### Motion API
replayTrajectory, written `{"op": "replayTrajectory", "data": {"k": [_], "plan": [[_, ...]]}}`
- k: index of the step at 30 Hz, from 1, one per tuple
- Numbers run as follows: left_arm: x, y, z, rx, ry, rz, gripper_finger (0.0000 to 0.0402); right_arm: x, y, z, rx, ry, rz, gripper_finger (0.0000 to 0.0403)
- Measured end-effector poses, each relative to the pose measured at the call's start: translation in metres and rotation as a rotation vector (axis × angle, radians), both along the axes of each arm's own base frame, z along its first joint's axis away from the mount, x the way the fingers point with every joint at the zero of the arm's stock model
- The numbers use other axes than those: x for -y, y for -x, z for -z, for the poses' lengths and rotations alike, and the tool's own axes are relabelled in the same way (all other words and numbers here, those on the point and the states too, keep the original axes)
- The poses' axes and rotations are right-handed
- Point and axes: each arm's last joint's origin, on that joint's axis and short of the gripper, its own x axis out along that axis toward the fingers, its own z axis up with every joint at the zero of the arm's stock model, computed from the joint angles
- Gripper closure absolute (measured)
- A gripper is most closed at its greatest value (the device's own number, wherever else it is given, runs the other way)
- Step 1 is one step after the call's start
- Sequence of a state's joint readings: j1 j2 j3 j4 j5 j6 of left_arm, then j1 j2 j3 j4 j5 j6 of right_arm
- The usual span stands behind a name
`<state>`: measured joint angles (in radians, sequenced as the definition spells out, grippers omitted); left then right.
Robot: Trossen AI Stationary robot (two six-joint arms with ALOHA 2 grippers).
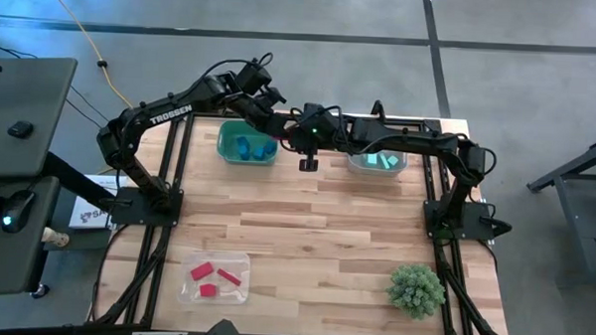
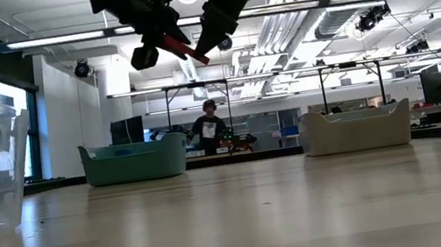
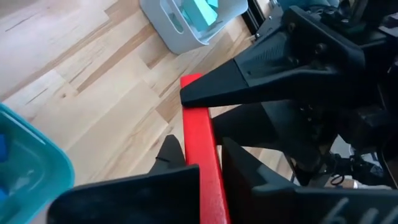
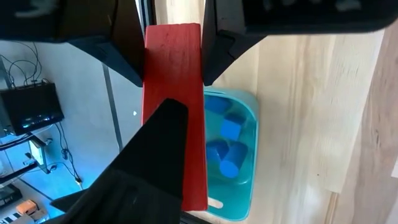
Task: Sort & place blocks by color
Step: Put the red block into the transparent bin
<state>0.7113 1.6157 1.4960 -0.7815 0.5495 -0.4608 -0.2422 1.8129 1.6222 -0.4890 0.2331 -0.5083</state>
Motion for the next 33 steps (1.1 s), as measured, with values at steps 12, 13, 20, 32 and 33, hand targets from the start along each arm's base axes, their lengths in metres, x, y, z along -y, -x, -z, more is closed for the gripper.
{"op": "replayTrajectory", "data": {"k": [12, 13, 20, 32, 33], "plan": [[0.001, 0.0, 0.001, -0.011, -0.041, 0.031, 0.0401, 0.001, 0.0, 0.0, -0.006, 0.034, 0.009, 0.0248], [0.001, 0.0, 0.001, -0.012, -0.043, 0.032, 0.0401, 0.002, 0.0, 0.0, -0.004, 0.033, 0.013, 0.0239], [0.001, 0.001, 0.001, -0.022, -0.036, 0.032, 0.0401, 0.001, 0.0, 0.0, -0.01, 0.04, 0.043, 0.0175], [0.011, 0.009, 0.011, -0.203, -0.051, 0.052, 0.0401, -0.012, 0.008, -0.002, -0.122, 0.194, 0.15, 0.0144], [0.015, 0.008, 0.011, -0.215, -0.046, 0.068, 0.0401, -0.012, 0.009, -0.004, -0.126, 0.208, 0.164, 0.0144]]}}
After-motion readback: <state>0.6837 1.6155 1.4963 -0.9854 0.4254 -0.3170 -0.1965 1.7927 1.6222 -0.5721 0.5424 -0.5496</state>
